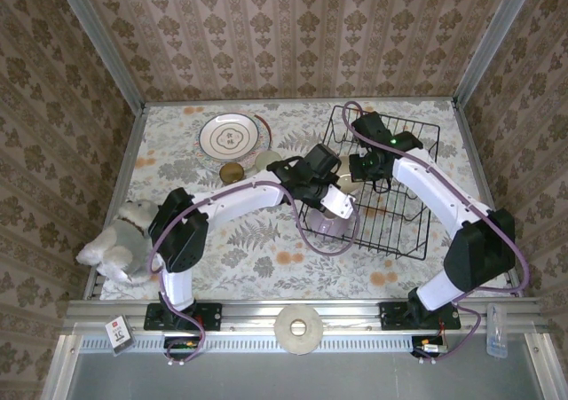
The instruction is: Unload the mixed dishes from the dish rack
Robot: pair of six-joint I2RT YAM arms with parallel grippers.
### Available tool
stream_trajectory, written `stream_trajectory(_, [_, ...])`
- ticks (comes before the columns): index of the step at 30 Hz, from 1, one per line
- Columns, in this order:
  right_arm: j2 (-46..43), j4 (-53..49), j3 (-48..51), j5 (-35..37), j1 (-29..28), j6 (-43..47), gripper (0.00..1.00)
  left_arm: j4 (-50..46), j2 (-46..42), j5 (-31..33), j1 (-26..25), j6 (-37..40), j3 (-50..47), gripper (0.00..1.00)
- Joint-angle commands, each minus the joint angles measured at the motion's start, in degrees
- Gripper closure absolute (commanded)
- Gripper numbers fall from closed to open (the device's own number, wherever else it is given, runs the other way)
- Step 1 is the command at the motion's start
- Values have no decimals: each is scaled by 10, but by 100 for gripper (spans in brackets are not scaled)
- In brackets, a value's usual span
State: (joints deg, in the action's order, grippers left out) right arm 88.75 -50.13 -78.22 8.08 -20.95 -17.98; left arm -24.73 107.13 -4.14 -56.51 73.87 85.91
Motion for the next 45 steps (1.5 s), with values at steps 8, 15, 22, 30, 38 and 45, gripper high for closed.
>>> stream_trajectory(8, [-13, -6, 8, 33, 2, -18, 100, 79, 15, 52, -7, 33, 38, 91])
stream_trajectory(15, [-53, 33, 32, 69, 36, -45, 100, 115, 39, 70, -25, 35, 62, 13])
stream_trajectory(22, [-80, 57, 50, 91, 71, -61, 100, 122, 8, 25, -33, -19, 61, 0])
stream_trajectory(30, [-116, 90, 80, 101, 101, -76, 100, 128, -91, -33, -11, -243, 24, 0])
stream_trajectory(38, [-153, 100, 105, 105, 85, -85, 100, 132, -118, -27, 59, -626, 16, 0])
stream_trajectory(45, [-163, 103, 107, 111, 58, -99, 100, 91, -46, -76, 54, -838, 84, 0])
